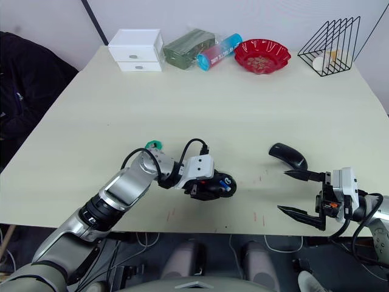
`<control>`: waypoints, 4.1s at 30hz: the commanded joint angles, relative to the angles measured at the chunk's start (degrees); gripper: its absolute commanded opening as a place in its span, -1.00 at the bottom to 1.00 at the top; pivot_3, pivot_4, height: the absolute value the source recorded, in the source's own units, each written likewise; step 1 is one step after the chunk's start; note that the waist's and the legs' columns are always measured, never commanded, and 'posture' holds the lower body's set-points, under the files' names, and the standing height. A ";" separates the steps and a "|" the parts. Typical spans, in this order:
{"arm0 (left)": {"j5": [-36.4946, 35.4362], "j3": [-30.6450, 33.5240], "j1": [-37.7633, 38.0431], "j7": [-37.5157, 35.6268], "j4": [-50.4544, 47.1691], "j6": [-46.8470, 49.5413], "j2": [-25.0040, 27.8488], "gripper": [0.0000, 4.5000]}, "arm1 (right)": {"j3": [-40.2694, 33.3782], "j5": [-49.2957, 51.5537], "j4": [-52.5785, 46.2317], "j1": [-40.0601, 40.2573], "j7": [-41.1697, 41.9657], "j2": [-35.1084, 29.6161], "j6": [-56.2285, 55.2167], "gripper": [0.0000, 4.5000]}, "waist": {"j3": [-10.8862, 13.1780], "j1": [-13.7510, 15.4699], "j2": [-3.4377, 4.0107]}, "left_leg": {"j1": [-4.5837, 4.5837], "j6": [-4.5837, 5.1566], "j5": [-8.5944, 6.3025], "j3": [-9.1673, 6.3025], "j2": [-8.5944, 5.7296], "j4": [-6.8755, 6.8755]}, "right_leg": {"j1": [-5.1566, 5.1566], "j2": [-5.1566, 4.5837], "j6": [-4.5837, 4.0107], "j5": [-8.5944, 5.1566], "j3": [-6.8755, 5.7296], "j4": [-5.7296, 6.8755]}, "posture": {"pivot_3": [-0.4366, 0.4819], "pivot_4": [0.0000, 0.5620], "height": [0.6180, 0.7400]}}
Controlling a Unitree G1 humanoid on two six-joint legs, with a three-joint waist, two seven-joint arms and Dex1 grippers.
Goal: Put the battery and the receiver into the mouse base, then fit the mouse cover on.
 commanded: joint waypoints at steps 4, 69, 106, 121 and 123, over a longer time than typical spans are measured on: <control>-0.85 0.95 -0.21 0.09 1.20 1.12 -0.14 0.98 | -1.37 0.42 -0.78 -0.36 -0.23 1.00 -0.84 1.00 | 0.00 0.01 0.00 | 0.00 0.00 0.00 0.00 0.00 0.00 | 0.00 0.00 0.00 0.00 0.00 0.00 | -0.05 -0.47 1.00; -4.59 31.74 -22.11 -22.00 80.41 -52.18 9.53 0.06 | -0.60 -3.19 -6.26 8.33 -8.37 11.50 -13.67 1.00 | 0.65 -0.11 -0.10 | -0.12 -0.01 0.00 0.41 0.04 0.00 | -0.17 0.00 0.01 0.01 -0.07 0.11 | -0.05 -0.47 1.00; 2.59 33.18 -21.77 -14.85 85.30 -52.76 8.47 -0.09 | -1.29 -3.46 -7.32 8.68 -9.07 10.76 -13.31 1.00 | 0.65 -0.08 -0.12 | -0.12 -0.01 0.00 0.41 0.04 0.00 | -0.17 0.00 0.01 0.01 -0.07 0.13 | -0.05 -0.47 1.00; 4.03 33.18 -20.75 -14.09 85.45 -53.39 7.60 -0.21 | -1.70 -3.44 -7.41 8.96 -9.13 10.44 -13.44 1.00 | 0.64 -0.08 -0.12 | -0.11 -0.01 0.00 0.42 0.04 0.00 | -0.16 0.00 0.01 0.02 -0.07 0.14 | -0.05 -0.47 1.00; 4.10 33.14 -20.73 -14.25 85.45 -53.41 7.53 -0.46 | -1.69 -3.40 -7.47 8.96 -9.20 10.38 -13.41 1.00 | 0.64 -0.08 -0.12 | -0.11 -0.01 0.00 0.42 0.04 0.00 | -0.16 0.00 0.01 0.02 -0.07 0.14 | -0.05 -0.47 1.00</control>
